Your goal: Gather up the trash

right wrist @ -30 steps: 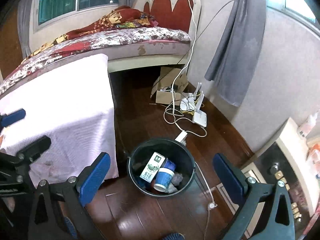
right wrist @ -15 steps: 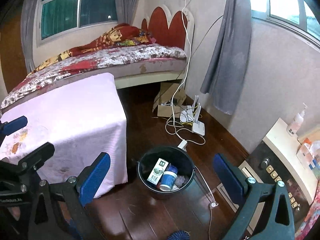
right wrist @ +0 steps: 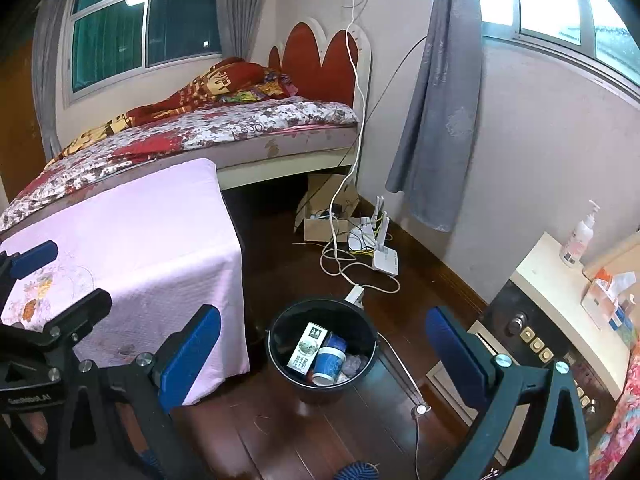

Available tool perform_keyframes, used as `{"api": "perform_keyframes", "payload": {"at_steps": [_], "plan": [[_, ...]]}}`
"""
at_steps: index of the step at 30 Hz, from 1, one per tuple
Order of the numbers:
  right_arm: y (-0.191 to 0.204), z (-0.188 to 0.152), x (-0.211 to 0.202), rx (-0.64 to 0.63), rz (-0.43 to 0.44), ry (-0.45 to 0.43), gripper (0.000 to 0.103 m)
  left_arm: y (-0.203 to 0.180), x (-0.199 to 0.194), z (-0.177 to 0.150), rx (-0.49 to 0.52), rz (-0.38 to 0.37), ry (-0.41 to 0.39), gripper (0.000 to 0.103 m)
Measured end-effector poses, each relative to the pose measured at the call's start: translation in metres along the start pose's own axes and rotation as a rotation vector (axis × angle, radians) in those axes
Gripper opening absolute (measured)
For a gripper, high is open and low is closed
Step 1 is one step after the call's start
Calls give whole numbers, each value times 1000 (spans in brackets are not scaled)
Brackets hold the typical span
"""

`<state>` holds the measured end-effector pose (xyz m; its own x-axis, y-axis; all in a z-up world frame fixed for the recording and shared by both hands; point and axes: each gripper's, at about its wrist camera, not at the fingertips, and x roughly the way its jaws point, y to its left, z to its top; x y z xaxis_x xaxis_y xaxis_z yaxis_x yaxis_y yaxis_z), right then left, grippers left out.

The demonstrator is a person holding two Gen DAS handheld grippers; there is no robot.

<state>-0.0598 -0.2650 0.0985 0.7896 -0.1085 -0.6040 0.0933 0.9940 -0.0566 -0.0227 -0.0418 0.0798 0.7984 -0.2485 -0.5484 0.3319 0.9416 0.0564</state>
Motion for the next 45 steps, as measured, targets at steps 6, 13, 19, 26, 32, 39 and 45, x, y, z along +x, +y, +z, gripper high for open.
{"api": "perform_keyframes", "payload": {"at_steps": [6,13,19,26,32,39,45], "plan": [[-1,2,-1,-2,3,-2,103,0,-2,1,1,15,-5,103],[2,4,-5,-4,9,-20,103,0,-6,3,2,25,-13,103],[7,5,-6,-10,8,-25,103,3,-5,4,4,31,-12,103],[9,7,-6,-12,10,-27,103,5,-4,5,3,37,-14,103],[10,7,-6,-12,11,-27,103,5,-5,4,5,39,-15,103],[11,9,-7,-11,11,-33,103,6,-7,6,6,42,-19,103],[9,10,-7,-10,10,-37,103,7,-7,7,7,46,-15,103]]}}
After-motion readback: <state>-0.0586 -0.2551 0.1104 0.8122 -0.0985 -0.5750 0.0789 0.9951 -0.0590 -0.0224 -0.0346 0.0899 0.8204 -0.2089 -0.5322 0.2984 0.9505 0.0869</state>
